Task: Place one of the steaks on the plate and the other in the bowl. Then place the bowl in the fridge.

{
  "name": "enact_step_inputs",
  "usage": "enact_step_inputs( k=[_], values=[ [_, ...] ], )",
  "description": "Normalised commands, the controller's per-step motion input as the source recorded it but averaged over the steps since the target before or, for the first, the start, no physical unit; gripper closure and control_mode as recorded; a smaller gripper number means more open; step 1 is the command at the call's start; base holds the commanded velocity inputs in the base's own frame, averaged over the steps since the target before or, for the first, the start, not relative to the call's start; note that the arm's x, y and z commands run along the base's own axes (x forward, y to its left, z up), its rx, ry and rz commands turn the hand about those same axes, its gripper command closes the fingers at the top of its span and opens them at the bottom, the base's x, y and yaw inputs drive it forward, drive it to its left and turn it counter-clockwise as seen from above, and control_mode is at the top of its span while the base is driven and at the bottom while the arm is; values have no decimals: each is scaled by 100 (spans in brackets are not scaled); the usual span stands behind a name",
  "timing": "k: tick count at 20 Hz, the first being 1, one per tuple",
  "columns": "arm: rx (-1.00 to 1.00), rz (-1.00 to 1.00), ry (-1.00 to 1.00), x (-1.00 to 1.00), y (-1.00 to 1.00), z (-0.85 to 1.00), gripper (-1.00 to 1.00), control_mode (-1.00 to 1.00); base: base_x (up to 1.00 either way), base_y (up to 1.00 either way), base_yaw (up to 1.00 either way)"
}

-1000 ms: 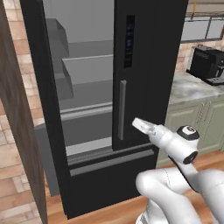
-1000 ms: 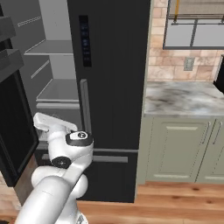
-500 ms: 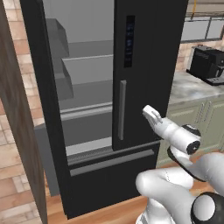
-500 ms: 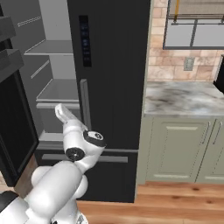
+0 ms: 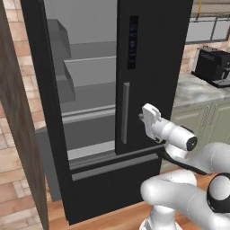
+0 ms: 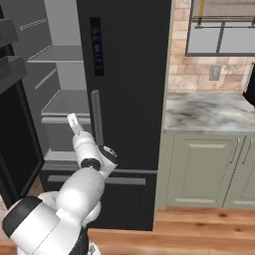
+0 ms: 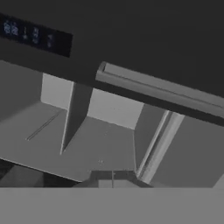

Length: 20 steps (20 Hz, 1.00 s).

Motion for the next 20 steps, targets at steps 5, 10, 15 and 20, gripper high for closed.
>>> enact_step_inputs(
  k=[5,10,15,20],
  values=[
    [26,51,28,0,-2,100,100,-100,0,0,0],
    [25,51,38,0,0,100,100,-100,0,0,0],
    [27,38,45,0,-7,100,100,-100,0,0,0],
    [29,25,55,-4,-29,100,100,-100,0,0,0]
  ],
)
